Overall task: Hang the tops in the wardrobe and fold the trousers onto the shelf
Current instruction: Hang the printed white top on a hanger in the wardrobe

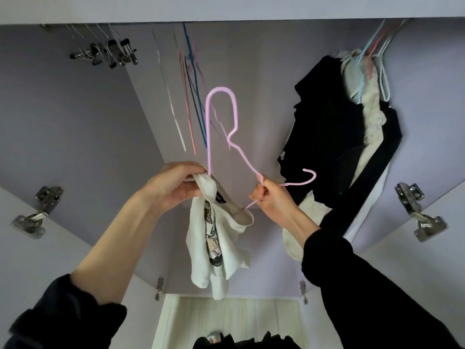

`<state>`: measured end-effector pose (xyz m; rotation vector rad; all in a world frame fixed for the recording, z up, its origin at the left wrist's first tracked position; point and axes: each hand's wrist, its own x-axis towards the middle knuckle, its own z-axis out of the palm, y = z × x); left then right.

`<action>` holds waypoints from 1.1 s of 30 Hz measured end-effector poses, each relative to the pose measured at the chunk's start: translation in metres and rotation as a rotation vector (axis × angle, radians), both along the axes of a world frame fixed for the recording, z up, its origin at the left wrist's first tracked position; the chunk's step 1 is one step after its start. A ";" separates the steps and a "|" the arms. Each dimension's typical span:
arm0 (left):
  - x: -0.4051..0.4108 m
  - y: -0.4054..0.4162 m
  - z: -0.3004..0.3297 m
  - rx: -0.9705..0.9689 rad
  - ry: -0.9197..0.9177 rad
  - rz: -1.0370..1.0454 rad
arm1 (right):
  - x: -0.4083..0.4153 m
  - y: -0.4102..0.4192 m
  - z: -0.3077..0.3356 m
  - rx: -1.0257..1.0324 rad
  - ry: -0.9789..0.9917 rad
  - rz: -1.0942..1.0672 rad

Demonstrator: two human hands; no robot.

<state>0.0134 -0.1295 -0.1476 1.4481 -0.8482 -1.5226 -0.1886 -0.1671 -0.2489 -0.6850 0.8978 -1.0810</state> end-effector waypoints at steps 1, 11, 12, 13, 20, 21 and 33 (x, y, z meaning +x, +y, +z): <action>0.000 0.000 0.003 -0.005 0.016 0.008 | -0.001 0.002 -0.003 -0.016 0.091 0.017; 0.047 -0.004 -0.002 0.007 -0.226 0.178 | -0.027 -0.008 0.000 -0.312 0.853 0.038; 0.053 -0.004 -0.007 0.034 -0.270 0.157 | -0.030 -0.011 0.002 -0.323 0.912 0.062; 0.058 -0.004 -0.011 0.056 -0.320 0.140 | -0.032 -0.014 0.003 -0.327 0.971 0.084; 0.060 -0.002 -0.023 0.040 -0.638 0.127 | -0.035 -0.024 0.013 -0.282 1.246 0.158; 0.061 -0.003 -0.023 0.025 -0.656 0.128 | -0.035 -0.024 0.017 -0.282 1.270 0.162; 0.048 -0.009 -0.020 -0.057 -1.081 0.026 | -0.015 -0.013 0.033 -0.282 1.660 0.289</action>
